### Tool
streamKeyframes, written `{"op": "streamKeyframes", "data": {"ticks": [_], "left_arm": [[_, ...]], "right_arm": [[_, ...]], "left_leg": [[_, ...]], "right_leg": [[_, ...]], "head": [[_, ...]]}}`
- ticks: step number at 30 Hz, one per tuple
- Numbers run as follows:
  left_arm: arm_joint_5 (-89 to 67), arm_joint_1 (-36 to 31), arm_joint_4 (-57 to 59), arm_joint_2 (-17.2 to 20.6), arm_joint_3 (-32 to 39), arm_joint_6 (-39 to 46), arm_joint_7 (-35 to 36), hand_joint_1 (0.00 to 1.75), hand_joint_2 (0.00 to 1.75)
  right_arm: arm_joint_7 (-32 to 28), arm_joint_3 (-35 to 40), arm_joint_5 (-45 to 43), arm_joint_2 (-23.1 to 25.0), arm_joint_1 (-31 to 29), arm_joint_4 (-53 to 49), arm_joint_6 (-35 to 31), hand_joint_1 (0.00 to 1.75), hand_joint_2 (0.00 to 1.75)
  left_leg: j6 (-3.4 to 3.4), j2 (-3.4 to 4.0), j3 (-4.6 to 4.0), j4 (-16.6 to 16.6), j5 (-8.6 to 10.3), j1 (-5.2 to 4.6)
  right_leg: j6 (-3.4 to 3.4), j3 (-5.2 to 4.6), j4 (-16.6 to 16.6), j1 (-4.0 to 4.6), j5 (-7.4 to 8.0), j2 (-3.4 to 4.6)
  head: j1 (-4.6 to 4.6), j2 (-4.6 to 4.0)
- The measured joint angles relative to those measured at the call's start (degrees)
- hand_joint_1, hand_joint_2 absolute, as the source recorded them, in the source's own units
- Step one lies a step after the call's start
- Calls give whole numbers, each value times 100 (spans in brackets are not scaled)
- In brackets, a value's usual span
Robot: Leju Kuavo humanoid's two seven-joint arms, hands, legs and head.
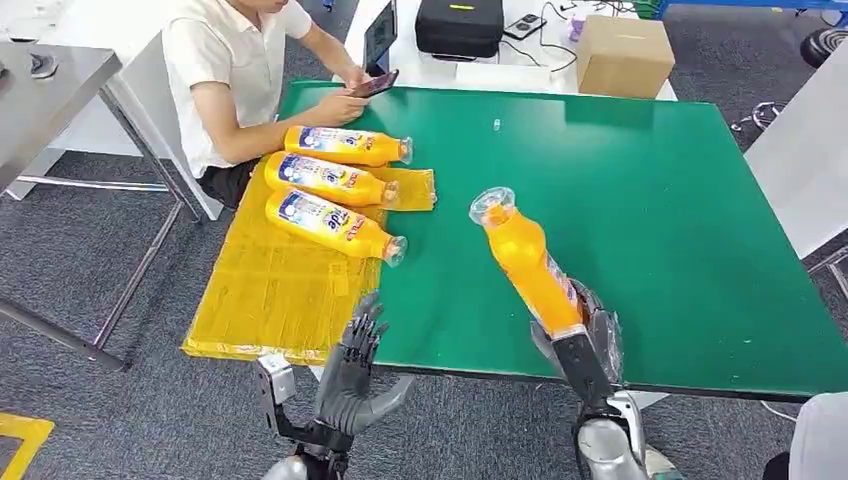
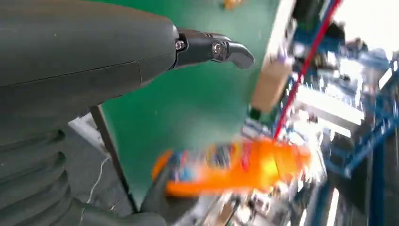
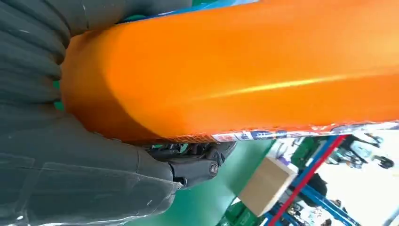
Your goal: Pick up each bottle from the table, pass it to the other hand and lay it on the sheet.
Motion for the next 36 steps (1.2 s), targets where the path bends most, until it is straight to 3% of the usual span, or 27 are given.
{"op": "streamKeyframes", "data": {"ticks": [15, 20, 23, 32, 33, 34, 36], "left_arm": [[-15, -160, 24, -210, 110, -53, 20, 0, 175], [-20, -180, 31, -216, 107, -81, 31, 0, 175], [-63, -316, 59, -293, 18, -264, 81, 0, 175], [68, -421, 70, -337, 62, -326, 103, 2, 175], [92, -440, 70, -343, 70, -336, 85, 148, 175], [112, -459, 68, -350, 79, -374, 66, 175, 175], [201, -473, 68, -354, 118, -450, 46, 175, 175]], "right_arm": [[-109, 1338, 13, 203, 19, -215, 689, 175, 175], [-109, 1386, 9, 210, 14, -212, 711, 175, 175], [-118, 1985, -42, 280, -50, -125, 802, 175, 175], [-203, 2486, -39, 278, -135, -24, 944, 175, 175], [-208, 2527, -37, 275, -153, -16, 949, 175, 175], [-210, 2564, -44, 269, -167, -3, 957, 175, 175], [-212, 2621, -61, 254, -210, 21, 973, 175, 175]], "left_leg": [[-2, 4, -1, 0, 2, 0], [-2, 4, -1, 0, 2, 0], [-2, 3, 0, 0, 2, 1], [-2, 4, -1, 0, 2, 1], [-2, 4, -1, 0, 2, 1], [-2, 4, 0, 0, 2, 1], [-2, 5, 0, 0, 2, 0]], "right_leg": [[0, -4, 0, 0, 0, 1], [0, -4, 0, 0, 0, 1], [0, -4, 0, 0, 0, 0], [0, -5, 0, 0, 0, 1], [0, -5, 0, 0, 0, 1], [0, -5, 0, 0, 0, 1], [0, -5, 0, 0, 0, 1]], "head": [[2, 0], [2, 0], [2, 0], [2, 0], [2, 0], [2, 0], [0, 0]]}}
